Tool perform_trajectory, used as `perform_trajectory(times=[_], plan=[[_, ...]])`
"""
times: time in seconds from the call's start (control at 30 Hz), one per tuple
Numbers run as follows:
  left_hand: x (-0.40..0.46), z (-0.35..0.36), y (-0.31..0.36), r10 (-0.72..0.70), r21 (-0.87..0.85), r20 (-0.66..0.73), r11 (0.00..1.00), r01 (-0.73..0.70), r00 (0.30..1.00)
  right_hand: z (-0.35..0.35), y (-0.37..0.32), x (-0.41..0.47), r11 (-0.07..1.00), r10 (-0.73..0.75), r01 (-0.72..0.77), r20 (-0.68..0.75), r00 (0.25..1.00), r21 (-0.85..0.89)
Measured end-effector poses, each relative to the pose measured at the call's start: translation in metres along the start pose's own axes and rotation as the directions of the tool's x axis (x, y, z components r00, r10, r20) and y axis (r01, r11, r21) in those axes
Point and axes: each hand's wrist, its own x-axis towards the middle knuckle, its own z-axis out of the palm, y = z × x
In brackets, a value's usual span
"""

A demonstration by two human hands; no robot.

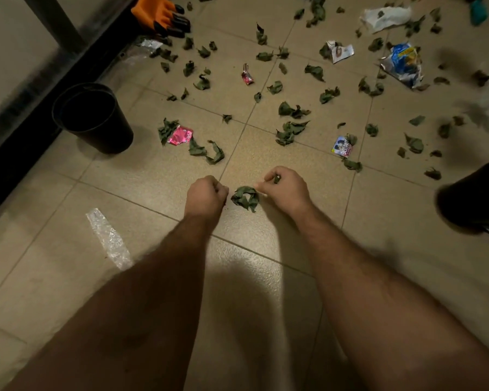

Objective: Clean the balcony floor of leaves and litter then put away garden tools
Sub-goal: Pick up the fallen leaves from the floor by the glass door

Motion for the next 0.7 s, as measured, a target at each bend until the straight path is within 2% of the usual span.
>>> perform_trajectory(times=[0.07, 0.13, 0.17, 0.27, 0.37, 0.47, 0.6, 0.7], plan=[[-0.006, -0.005, -0.002, -0.075, -0.194, -0.018, 0.979, 0.07, 0.997, 0.008, -0.006, -0.002, 0.992, -0.048, 0.047, -0.005, 0.999, -0.121], [-0.014, -0.006, -0.006, -0.142, -0.423, 0.04, 0.894, 0.145, 0.989, 0.015, -0.01, -0.003, 0.97, -0.088, 0.091, 0.025, 0.996, -0.227], [-0.018, -0.007, -0.007, -0.155, -0.48, 0.067, 0.861, 0.168, 0.986, 0.019, -0.01, -0.003, 0.949, -0.104, 0.115, 0.054, 0.993, -0.293], [-0.025, -0.004, -0.005, -0.128, -0.436, 0.081, 0.888, 0.15, 0.989, 0.023, -0.008, -0.003, 0.927, -0.094, 0.118, 0.083, 0.992, -0.357], [-0.027, 0.003, 0.001, -0.056, -0.326, 0.09, 0.942, 0.082, 0.994, 0.014, -0.009, 0.0, 0.976, -0.051, 0.065, 0.075, 0.996, -0.205], [-0.026, 0.009, 0.005, 0.023, -0.242, 0.117, 0.97, 0.006, 0.993, 0.0, -0.009, 0.004, 0.993, 0.029, -0.04, 0.096, 0.995, 0.11], [-0.022, 0.021, 0.004, 0.113, 0.031, 0.137, 0.992, -0.119, 0.984, -0.013, 0.0, 0.01, 0.848, 0.151, -0.207, 0.153, 0.977, 0.487], [-0.022, 0.027, 0.004, 0.134, 0.148, 0.104, 0.978, -0.149, 0.985, -0.016, 0.002, 0.009, 0.719, 0.167, -0.267, 0.213, 0.963, 0.641]])
